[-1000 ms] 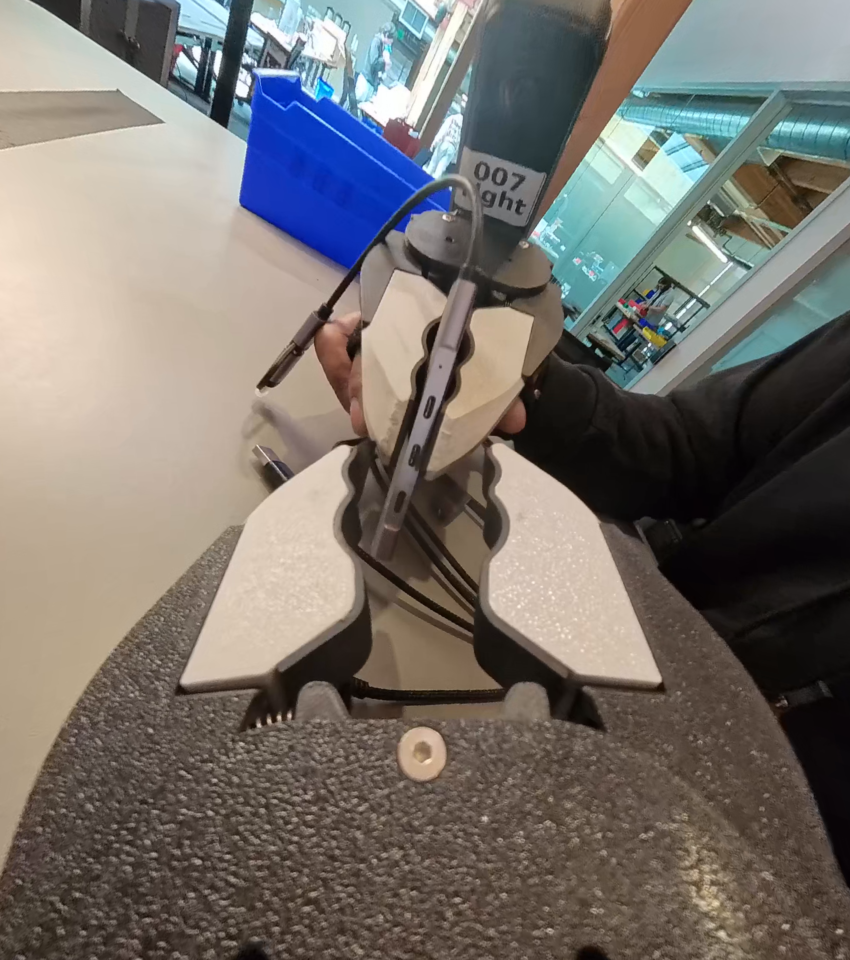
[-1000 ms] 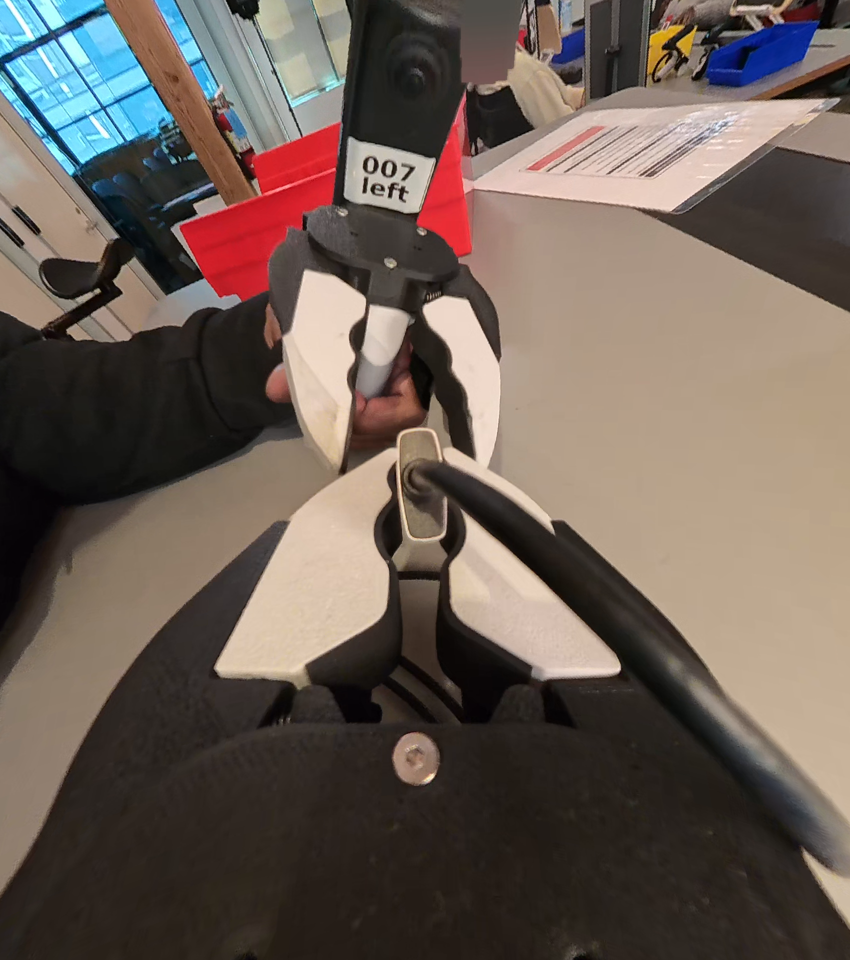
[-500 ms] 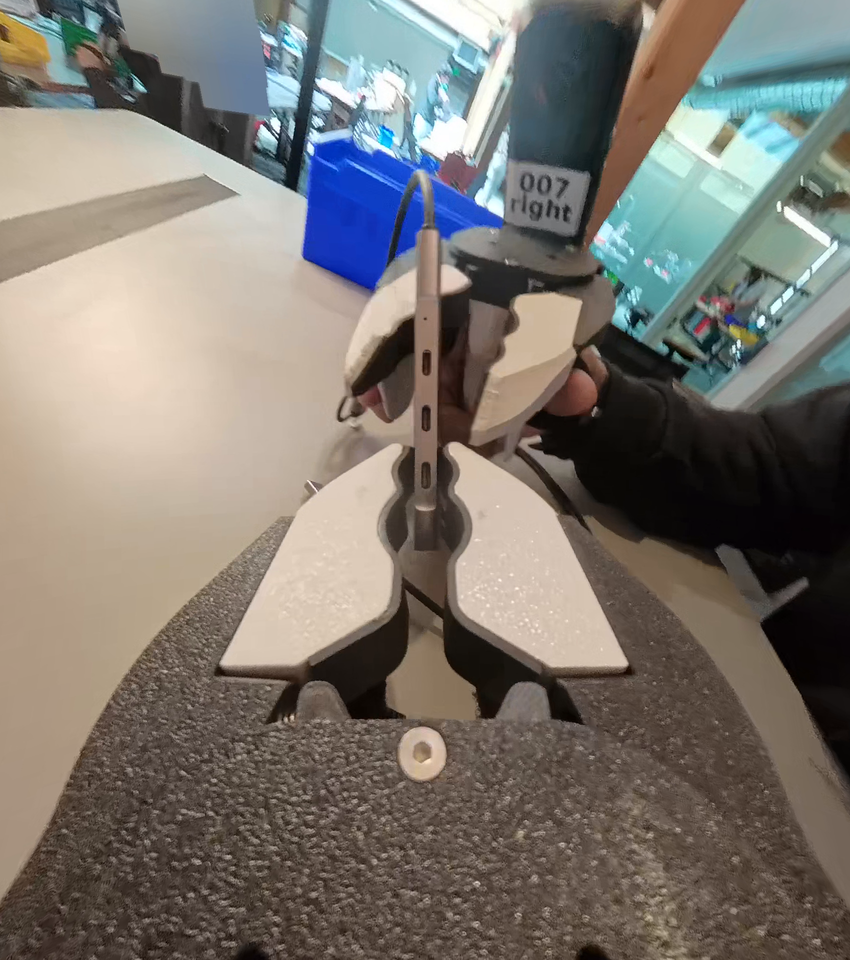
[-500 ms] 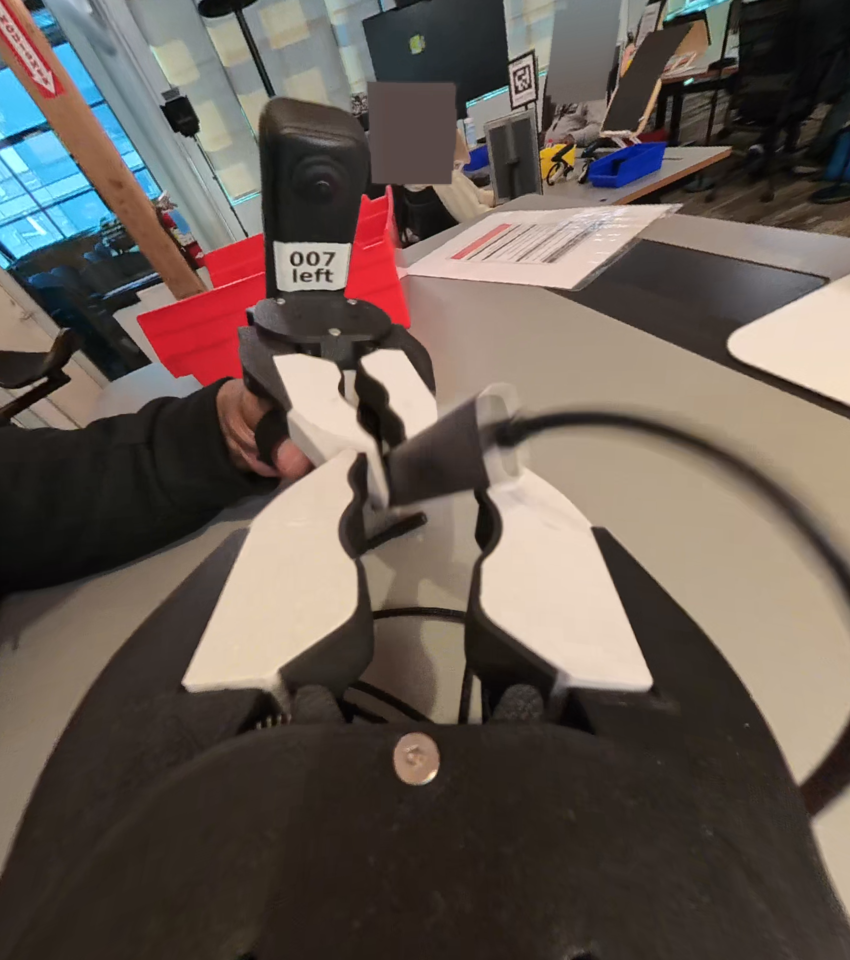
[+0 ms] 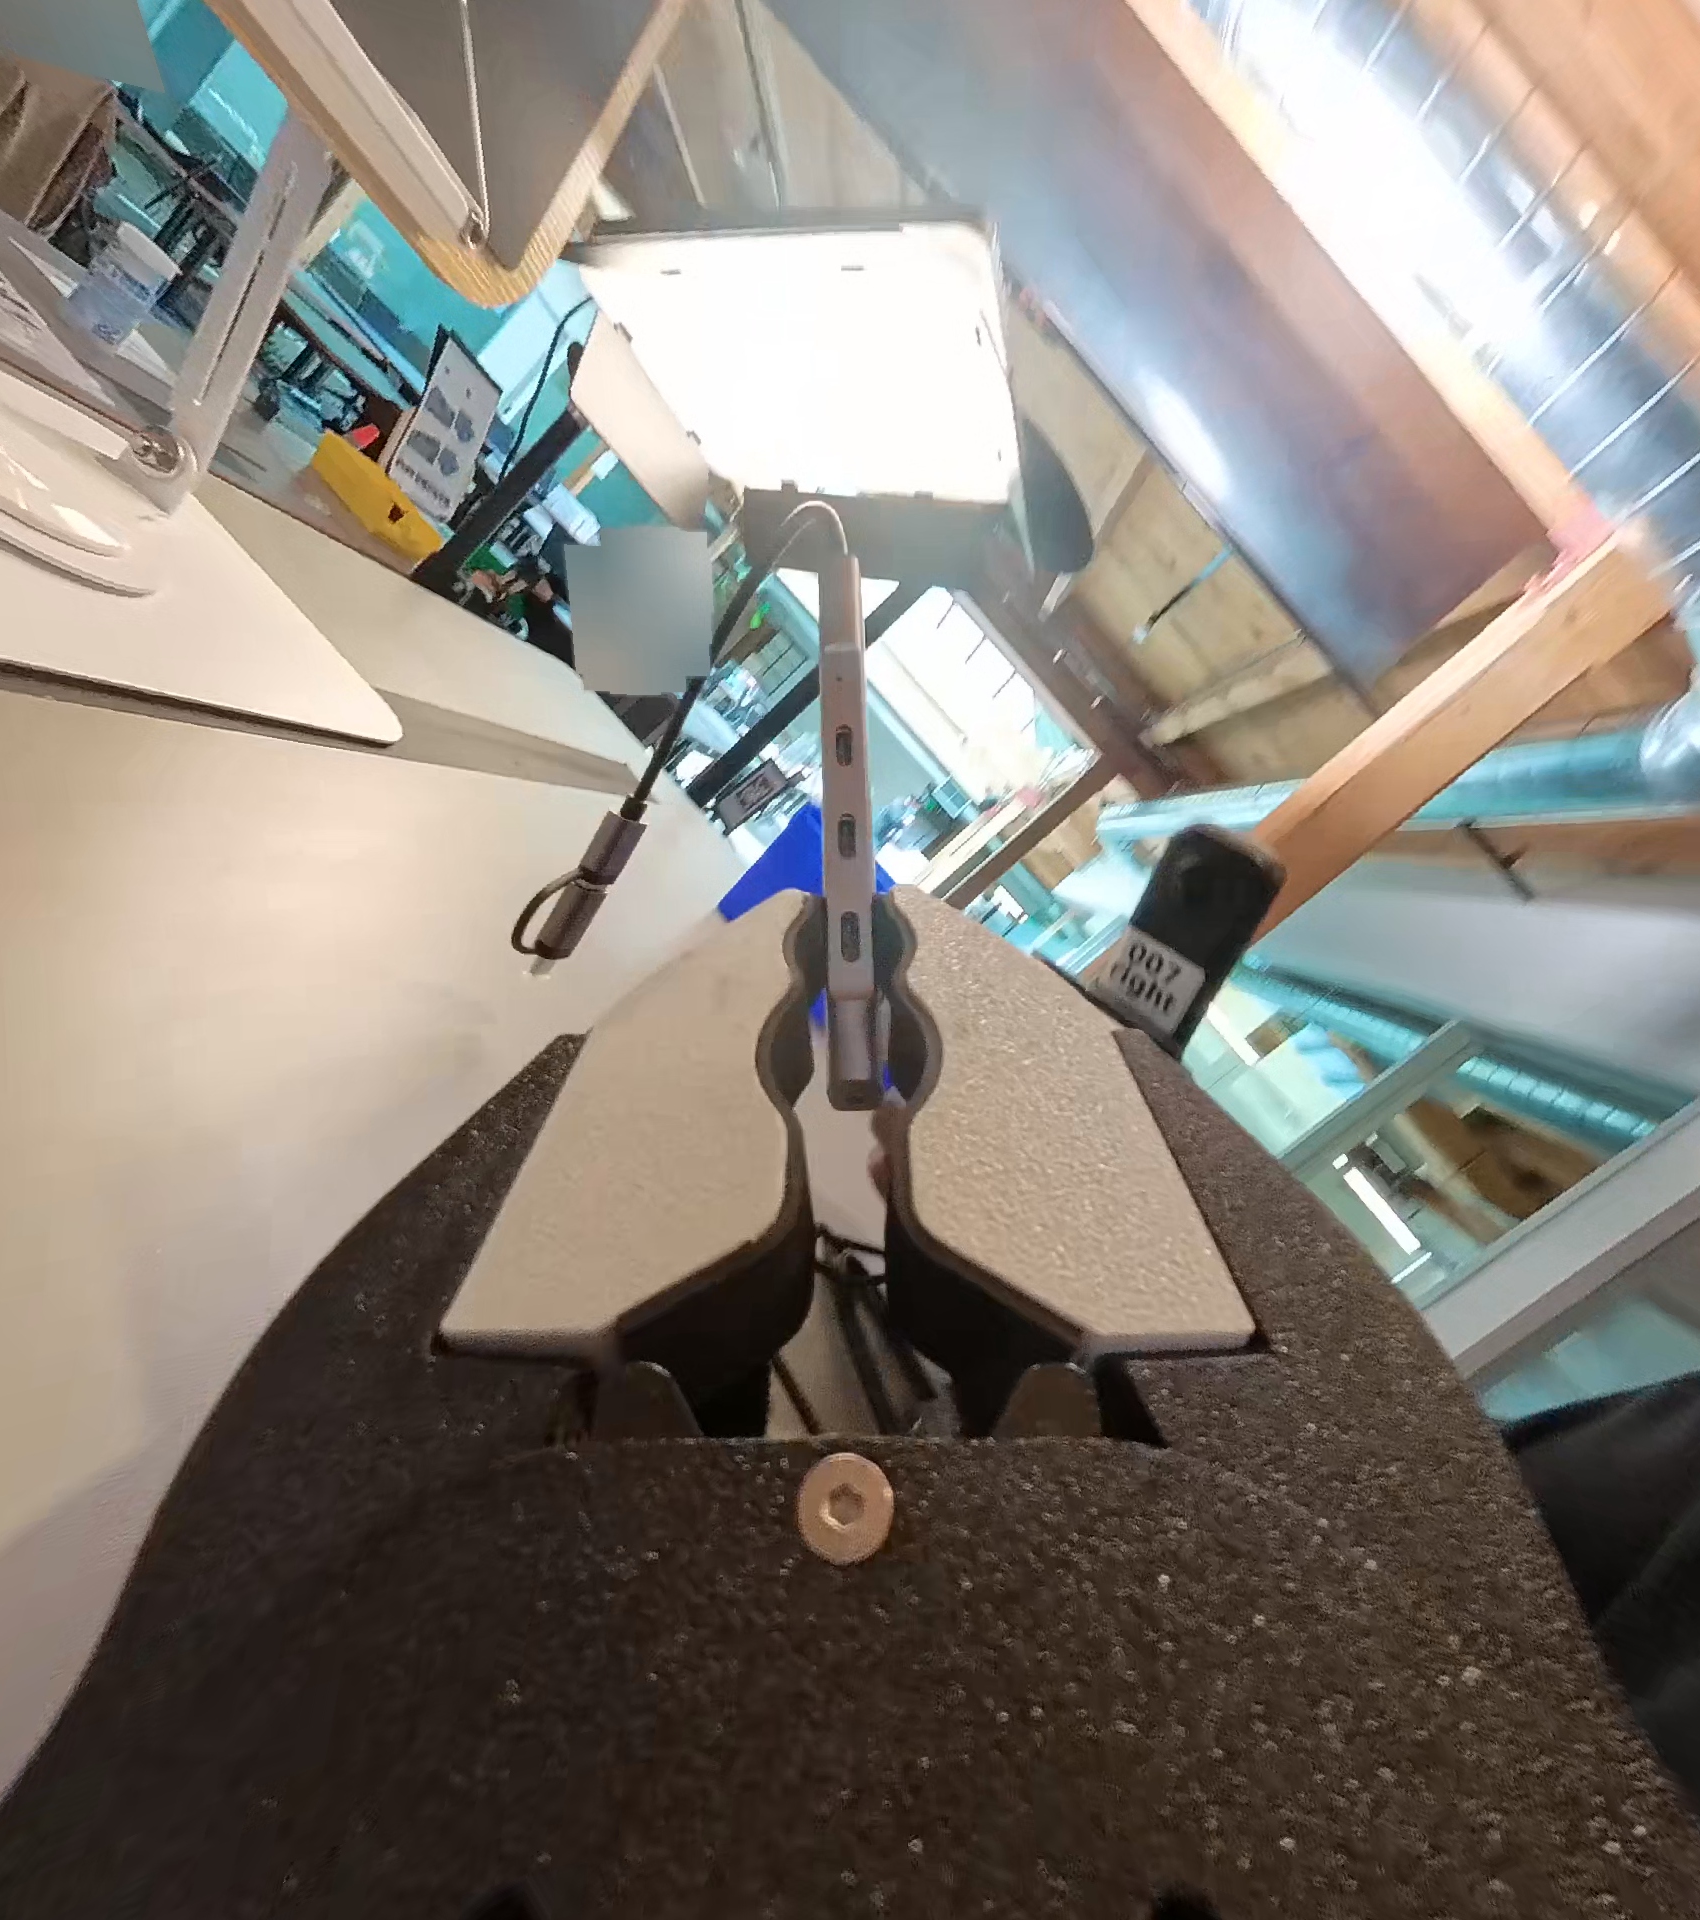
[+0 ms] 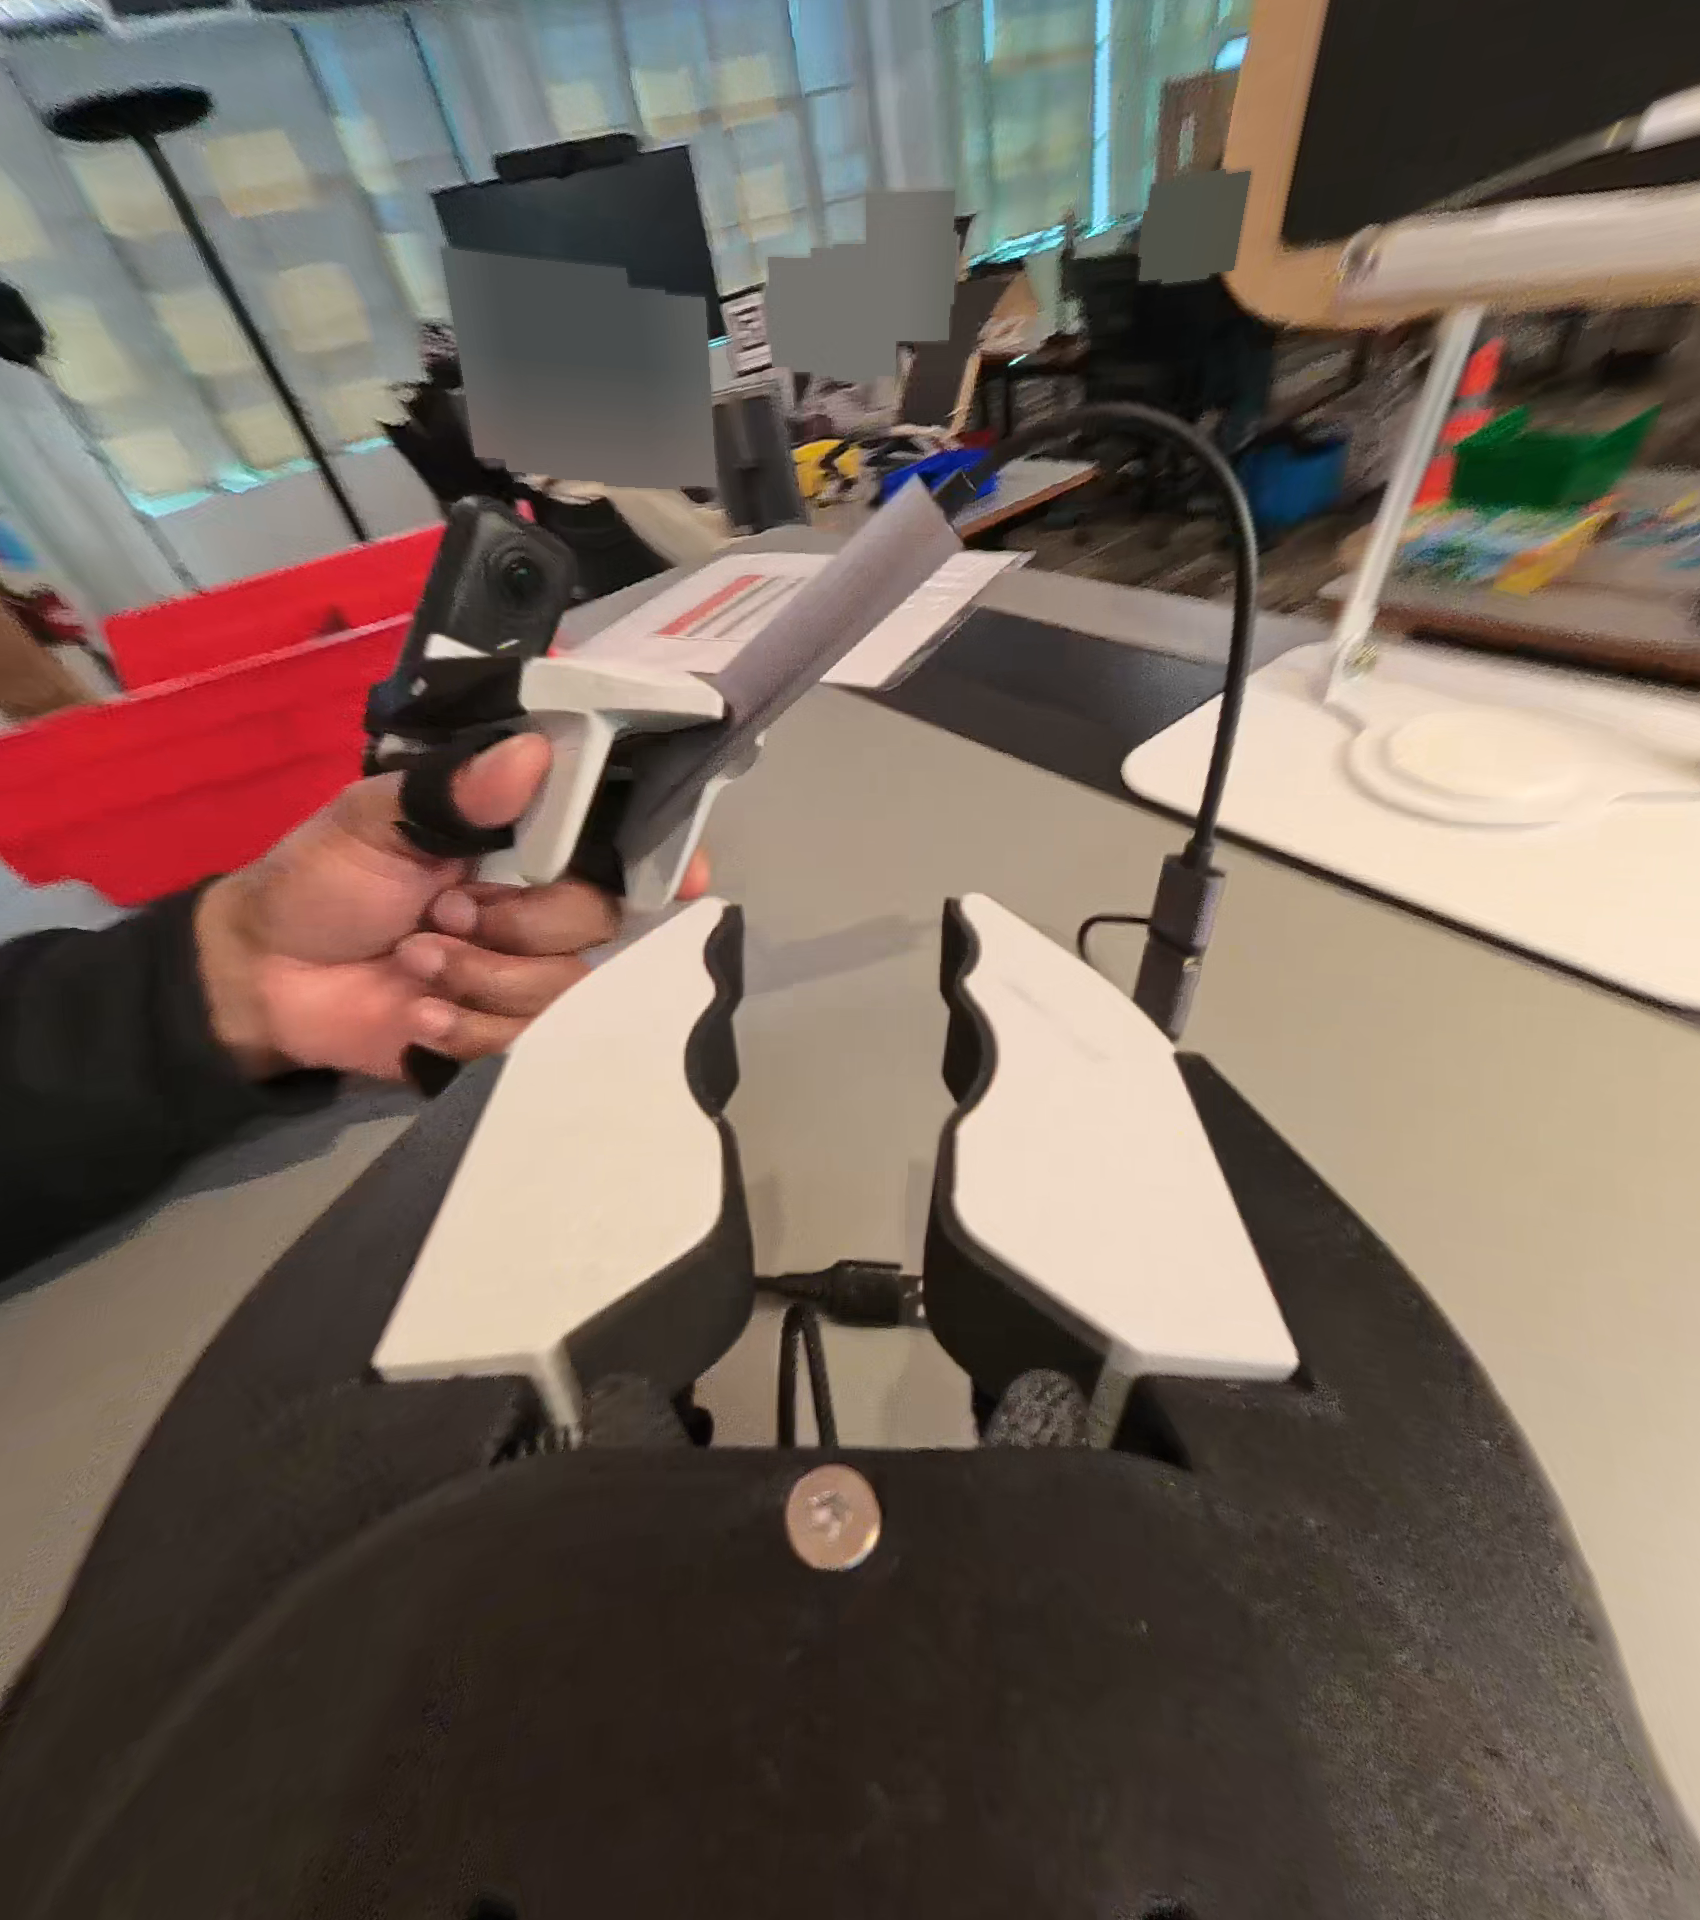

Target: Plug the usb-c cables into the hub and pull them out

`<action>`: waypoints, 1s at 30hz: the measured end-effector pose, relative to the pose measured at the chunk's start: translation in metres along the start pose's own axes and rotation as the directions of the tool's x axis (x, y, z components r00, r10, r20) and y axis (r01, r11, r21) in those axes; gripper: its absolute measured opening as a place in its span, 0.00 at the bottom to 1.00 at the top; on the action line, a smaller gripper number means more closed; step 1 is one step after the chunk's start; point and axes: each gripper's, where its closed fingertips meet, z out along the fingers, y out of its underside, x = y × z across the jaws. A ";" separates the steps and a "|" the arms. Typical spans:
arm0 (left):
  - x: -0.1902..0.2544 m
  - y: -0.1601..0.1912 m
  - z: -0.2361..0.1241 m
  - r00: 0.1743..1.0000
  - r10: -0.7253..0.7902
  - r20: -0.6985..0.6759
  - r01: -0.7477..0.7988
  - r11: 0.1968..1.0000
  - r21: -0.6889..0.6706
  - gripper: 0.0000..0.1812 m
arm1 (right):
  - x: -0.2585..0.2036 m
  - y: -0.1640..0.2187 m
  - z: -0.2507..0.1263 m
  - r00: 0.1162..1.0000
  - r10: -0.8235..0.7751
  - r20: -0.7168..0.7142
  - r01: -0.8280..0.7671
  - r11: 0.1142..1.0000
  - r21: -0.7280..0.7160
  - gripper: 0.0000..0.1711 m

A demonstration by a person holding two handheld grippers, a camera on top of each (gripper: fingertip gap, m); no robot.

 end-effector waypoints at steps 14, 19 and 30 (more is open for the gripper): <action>0.011 0.026 0.016 0.778 0.622 0.089 -0.580 0.765 -0.280 0.05 | 0.008 -0.003 0.000 0.870 -0.416 -0.266 0.417 0.907 -0.054 0.19; 0.013 0.016 0.014 0.510 0.847 0.150 -0.784 0.530 -0.324 0.05 | 0.002 -0.007 0.000 0.717 -0.610 -0.337 0.611 0.783 -0.117 0.19; 0.013 0.045 0.020 0.142 0.990 -0.018 -0.895 0.121 -0.430 0.05 | -0.007 -0.001 0.008 0.508 -0.778 -0.369 0.766 0.604 -0.221 0.23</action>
